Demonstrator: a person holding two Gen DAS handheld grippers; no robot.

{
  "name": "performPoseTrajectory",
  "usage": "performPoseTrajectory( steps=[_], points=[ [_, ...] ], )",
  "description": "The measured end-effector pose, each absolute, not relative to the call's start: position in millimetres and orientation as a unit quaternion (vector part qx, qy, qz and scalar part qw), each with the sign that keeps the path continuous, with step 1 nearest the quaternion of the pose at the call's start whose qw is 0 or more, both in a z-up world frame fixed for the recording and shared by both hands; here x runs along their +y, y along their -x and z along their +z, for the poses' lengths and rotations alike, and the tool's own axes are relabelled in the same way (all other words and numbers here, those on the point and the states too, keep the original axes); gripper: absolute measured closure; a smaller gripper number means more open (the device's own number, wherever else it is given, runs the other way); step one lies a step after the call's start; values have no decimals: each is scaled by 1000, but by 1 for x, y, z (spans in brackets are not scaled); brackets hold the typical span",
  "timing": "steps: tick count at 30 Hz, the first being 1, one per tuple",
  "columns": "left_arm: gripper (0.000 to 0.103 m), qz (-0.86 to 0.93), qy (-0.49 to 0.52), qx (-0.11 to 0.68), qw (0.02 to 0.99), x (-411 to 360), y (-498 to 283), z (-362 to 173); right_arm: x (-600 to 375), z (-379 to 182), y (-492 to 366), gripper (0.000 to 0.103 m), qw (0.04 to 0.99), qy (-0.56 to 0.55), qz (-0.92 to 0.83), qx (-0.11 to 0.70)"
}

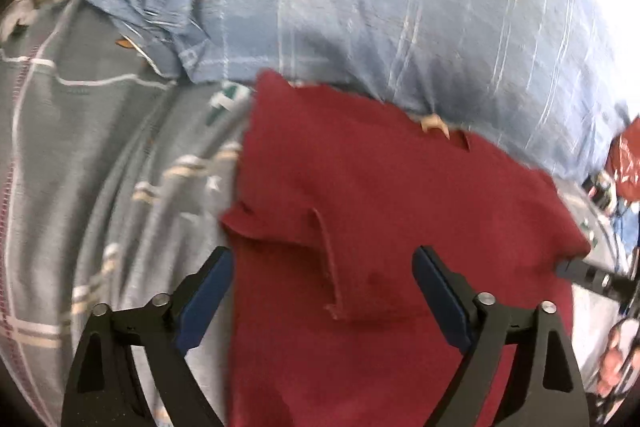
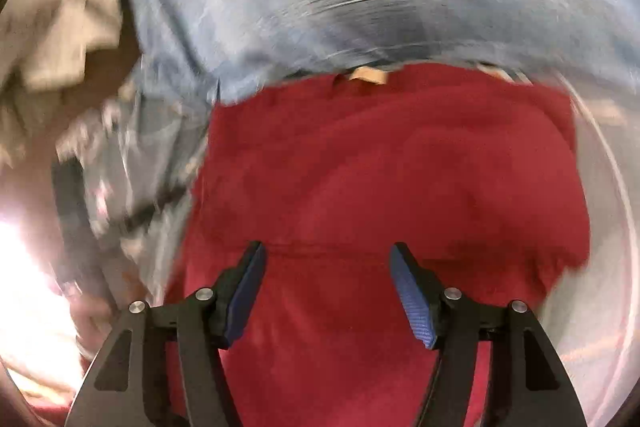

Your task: Fold small clothes

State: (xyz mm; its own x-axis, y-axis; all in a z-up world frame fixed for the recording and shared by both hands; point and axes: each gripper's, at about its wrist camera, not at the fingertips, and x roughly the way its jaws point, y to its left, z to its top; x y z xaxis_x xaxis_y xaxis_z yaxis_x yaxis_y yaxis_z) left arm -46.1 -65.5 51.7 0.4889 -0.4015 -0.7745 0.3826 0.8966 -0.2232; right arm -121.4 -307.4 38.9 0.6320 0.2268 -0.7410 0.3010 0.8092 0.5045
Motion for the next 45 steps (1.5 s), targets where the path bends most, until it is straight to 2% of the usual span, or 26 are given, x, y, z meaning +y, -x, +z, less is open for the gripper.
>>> performPoseTrajectory(
  steps=[1,3,4,5,7,8,9,13,18,21,24,27,28,29,31,32,34,35,39,43,45],
  points=[
    [27,-226,4,456,861,-70,44,48,-315,37,125,37,846,-322,-31,424],
    [48,-230,-10,468,854,-82,37,40,-328,37,129,36,845,-336,-54,412],
    [54,-232,-14,471,851,-89,34,36,-336,41,133,36,849,-345,-64,395],
    [67,-235,-17,474,849,-95,30,32,-344,44,139,36,852,-359,-69,373],
    [77,-234,-20,464,854,-104,28,33,-357,50,148,36,856,-382,-86,337],
    [91,-236,-18,461,855,-106,28,35,-364,53,155,35,858,-389,-101,321],
    [95,-242,-13,457,856,-106,27,43,-370,55,160,35,858,-390,-119,312],
    [95,-280,22,427,860,-96,20,79,-387,59,173,31,861,-359,-187,308],
    [95,-274,23,399,875,-91,-1,105,-394,55,174,30,856,-365,-190,314],
    [95,-258,25,409,875,-84,-13,87,-389,52,171,29,856,-351,-193,328],
    [95,-242,23,452,858,-85,-31,52,-385,38,156,29,848,-335,-190,364],
    [95,-237,29,459,856,-92,-38,44,-381,25,136,29,844,-330,-170,386],
    [95,-238,29,454,858,-95,-37,45,-379,22,133,34,846,-320,-171,390],
    [95,-239,27,449,860,-98,-37,47,-376,21,129,57,850,-303,-178,393],
    [95,-247,22,439,863,-100,-33,50,-369,25,124,84,860,-249,-201,397],
    [94,-252,21,437,863,-100,-33,52,-368,30,126,87,866,-236,-210,388],
    [82,-250,20,441,862,-97,-33,51,-369,38,131,89,872,-225,-221,374],
    [71,-242,18,448,860,-97,-33,47,-370,39,134,90,870,-212,-239,375],
    [67,-220,-1,468,856,-94,-30,40,-380,22,144,89,843,-232,-255,413],
    [63,-215,2,453,865,-94,-25,50,-384,42,165,58,848,-259,-291,359],
    [58,-211,-3,438,874,-94,-22,55,-379,55,164,55,865,-248,-284,331]
  ],
)
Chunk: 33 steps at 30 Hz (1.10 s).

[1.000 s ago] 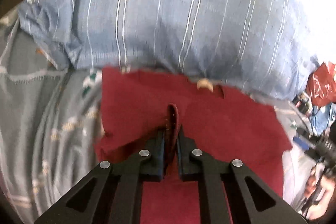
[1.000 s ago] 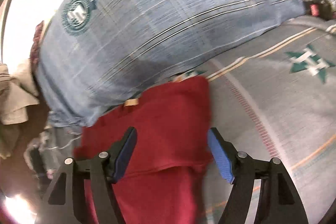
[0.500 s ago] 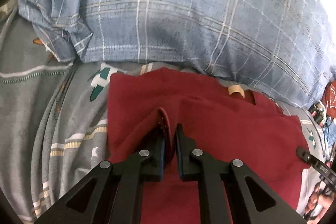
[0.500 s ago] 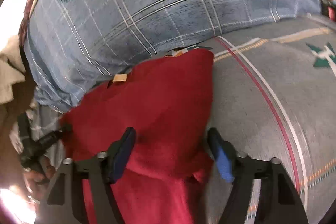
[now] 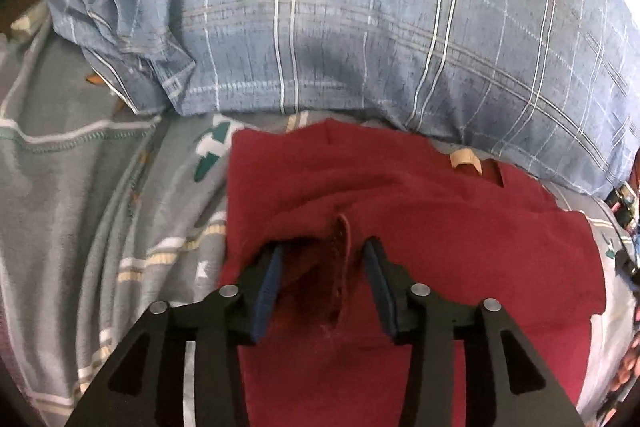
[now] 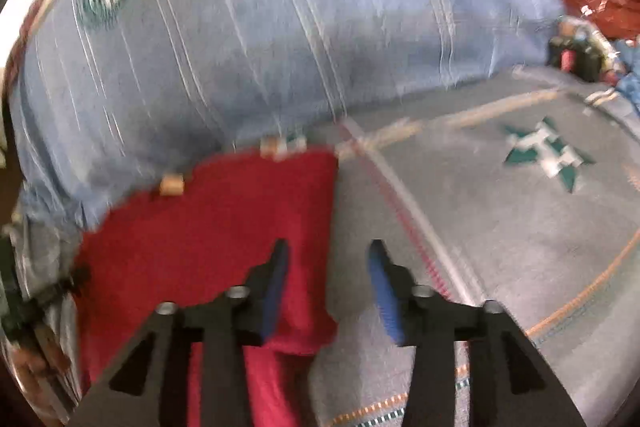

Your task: Fold small clothes

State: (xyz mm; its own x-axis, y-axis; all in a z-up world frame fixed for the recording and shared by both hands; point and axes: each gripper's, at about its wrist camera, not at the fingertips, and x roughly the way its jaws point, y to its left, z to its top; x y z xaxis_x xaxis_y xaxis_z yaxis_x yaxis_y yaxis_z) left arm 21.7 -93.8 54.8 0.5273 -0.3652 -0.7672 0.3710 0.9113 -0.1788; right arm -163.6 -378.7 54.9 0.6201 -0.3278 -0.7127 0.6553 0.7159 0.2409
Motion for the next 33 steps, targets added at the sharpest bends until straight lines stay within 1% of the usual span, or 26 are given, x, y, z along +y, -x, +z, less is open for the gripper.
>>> performPoseTrajectory(
  steps=[3,7,11,14,17,19,20,21,23,25,29,32,33],
  points=[
    [57,-209,-6,432,877,-94,-20,55,-365,59,134,54,881,-207,-242,350],
    [56,-205,-9,436,876,-96,-26,48,-361,36,88,56,870,-189,-212,404],
    [53,-211,-2,446,870,-97,-32,44,-366,14,70,57,854,-181,-222,435],
    [46,-225,16,448,865,-92,-35,47,-363,10,72,56,863,-161,-220,426],
    [45,-232,35,448,863,-84,-35,49,-366,11,77,55,865,-168,-215,420],
    [43,-220,27,441,870,-80,-32,52,-367,14,81,55,864,-175,-219,418],
    [40,-213,20,432,876,-79,-29,55,-367,16,82,55,863,-178,-221,419],
    [34,-204,10,420,884,-78,-25,58,-366,19,85,55,862,-183,-223,418],
    [24,-186,-1,394,900,-74,-17,64,-367,24,93,53,860,-197,-224,413],
    [24,-185,-1,381,906,-72,-13,68,-368,28,102,51,859,-211,-224,409],
    [24,-191,-5,391,900,-76,-12,62,-365,38,110,47,861,-220,-224,400],
    [24,-170,-33,418,892,-83,-20,48,-359,37,109,47,854,-212,-226,419],
    [22,-160,-40,426,889,-87,-25,44,-357,36,107,47,853,-206,-223,425]
  ],
)
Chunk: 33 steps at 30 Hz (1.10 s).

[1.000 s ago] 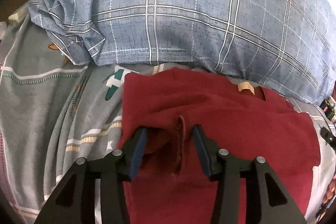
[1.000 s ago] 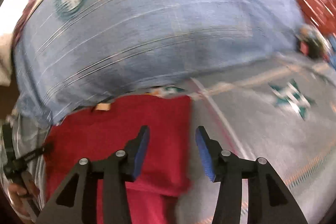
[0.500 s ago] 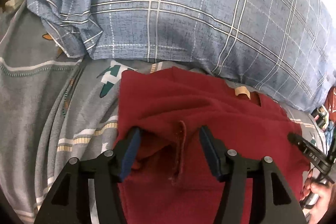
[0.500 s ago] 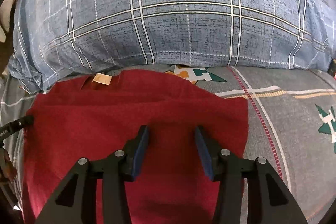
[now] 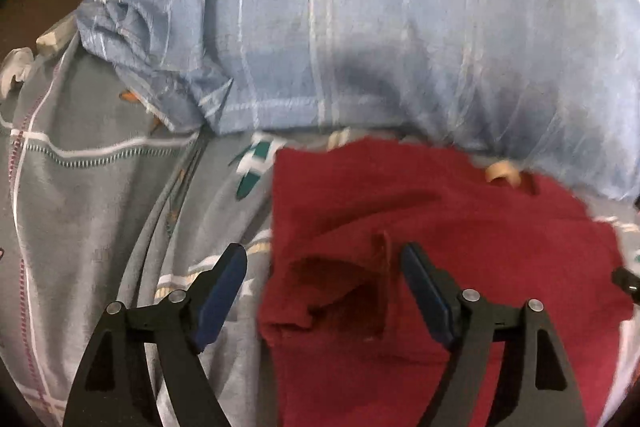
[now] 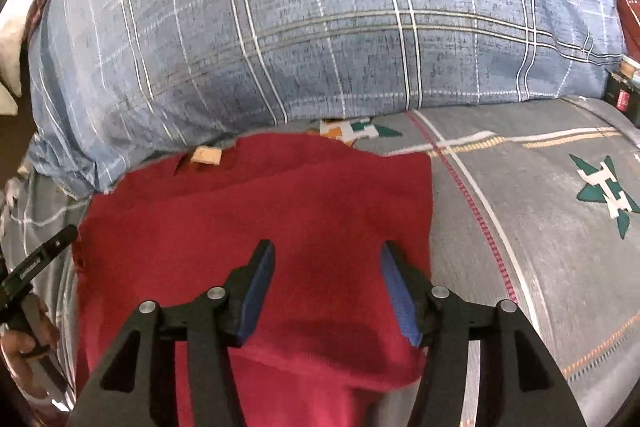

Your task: Fold small clothes

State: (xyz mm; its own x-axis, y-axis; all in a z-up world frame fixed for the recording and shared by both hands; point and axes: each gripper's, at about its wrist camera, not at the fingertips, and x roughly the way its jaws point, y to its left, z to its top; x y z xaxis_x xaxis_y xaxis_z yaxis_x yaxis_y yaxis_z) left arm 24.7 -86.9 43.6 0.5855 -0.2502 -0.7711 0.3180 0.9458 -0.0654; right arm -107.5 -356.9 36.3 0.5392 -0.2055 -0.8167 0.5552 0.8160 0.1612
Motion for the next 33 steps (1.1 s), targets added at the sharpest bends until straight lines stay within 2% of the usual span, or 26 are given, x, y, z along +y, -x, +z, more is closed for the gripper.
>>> performPoseTrajectory(
  steps=[4,12,15,18,21,24,28,33],
  points=[
    [20,-149,-34,447,881,-95,-40,31,-352,21,98,52,842,-162,-227,461],
    [21,-164,-29,425,890,-92,-32,32,-340,39,114,49,850,-158,-221,451],
    [21,-172,-23,422,890,-86,-21,34,-338,22,109,48,835,-148,-226,480],
    [21,-181,-16,413,892,-73,1,43,-332,23,107,47,836,-131,-231,479],
    [21,-189,-13,399,897,-58,28,56,-324,38,124,46,851,-178,-207,448],
    [21,-186,-12,381,906,-41,56,70,-304,48,150,39,861,-196,-189,429],
    [21,-191,3,377,906,-18,93,76,-283,53,183,39,863,-218,-154,430],
    [21,-192,-14,381,904,-3,131,74,-267,60,222,33,860,-235,-136,432]
  ],
)
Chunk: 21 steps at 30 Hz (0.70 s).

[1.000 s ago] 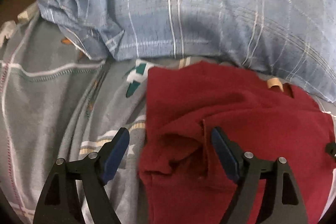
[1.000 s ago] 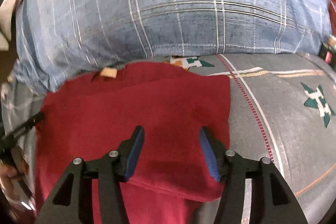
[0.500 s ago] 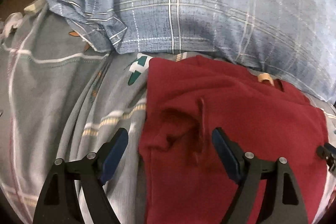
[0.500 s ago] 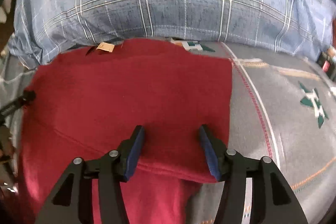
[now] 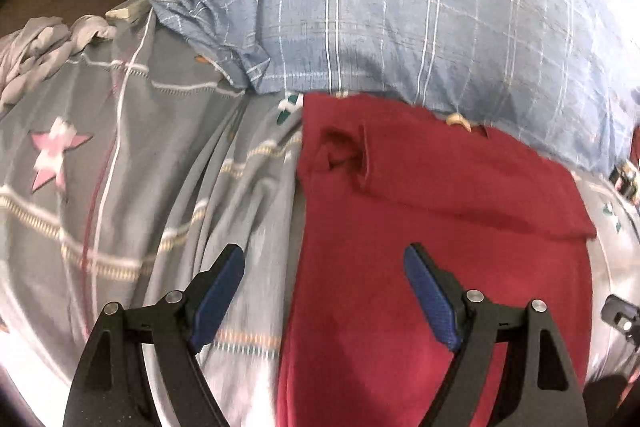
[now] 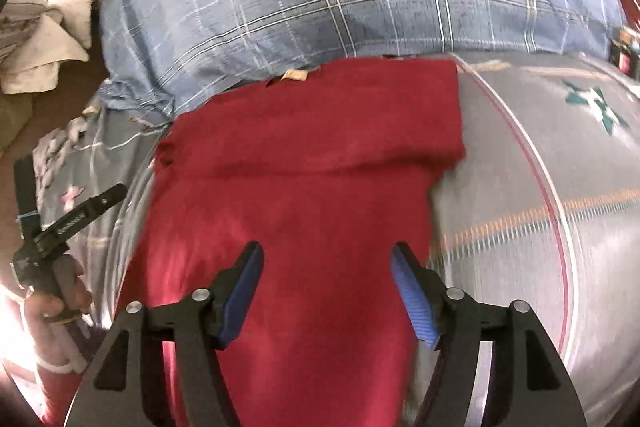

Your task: Fold small clothes

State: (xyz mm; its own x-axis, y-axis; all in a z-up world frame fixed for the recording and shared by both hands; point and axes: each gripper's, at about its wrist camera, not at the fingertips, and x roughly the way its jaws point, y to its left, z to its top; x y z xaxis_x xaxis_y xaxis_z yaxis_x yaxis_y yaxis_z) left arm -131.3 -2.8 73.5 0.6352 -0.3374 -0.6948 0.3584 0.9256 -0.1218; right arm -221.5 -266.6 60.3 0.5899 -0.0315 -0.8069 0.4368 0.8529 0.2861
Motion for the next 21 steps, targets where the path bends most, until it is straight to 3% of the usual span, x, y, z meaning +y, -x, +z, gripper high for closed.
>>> performPoseTrajectory(
  steps=[15,18,19,20,21],
  points=[
    [21,-199,-26,425,883,41,184,39,-262,26,261,32,837,-202,-191,471],
    [21,-198,-8,436,878,48,183,30,-257,22,259,51,845,-179,-186,467],
    [21,-199,1,443,874,50,181,27,-253,22,258,71,851,-164,-176,466],
    [21,-201,7,450,870,53,181,24,-250,20,256,83,852,-156,-169,470],
    [21,-201,13,458,866,55,180,20,-249,20,256,84,855,-147,-172,467]
  ],
)
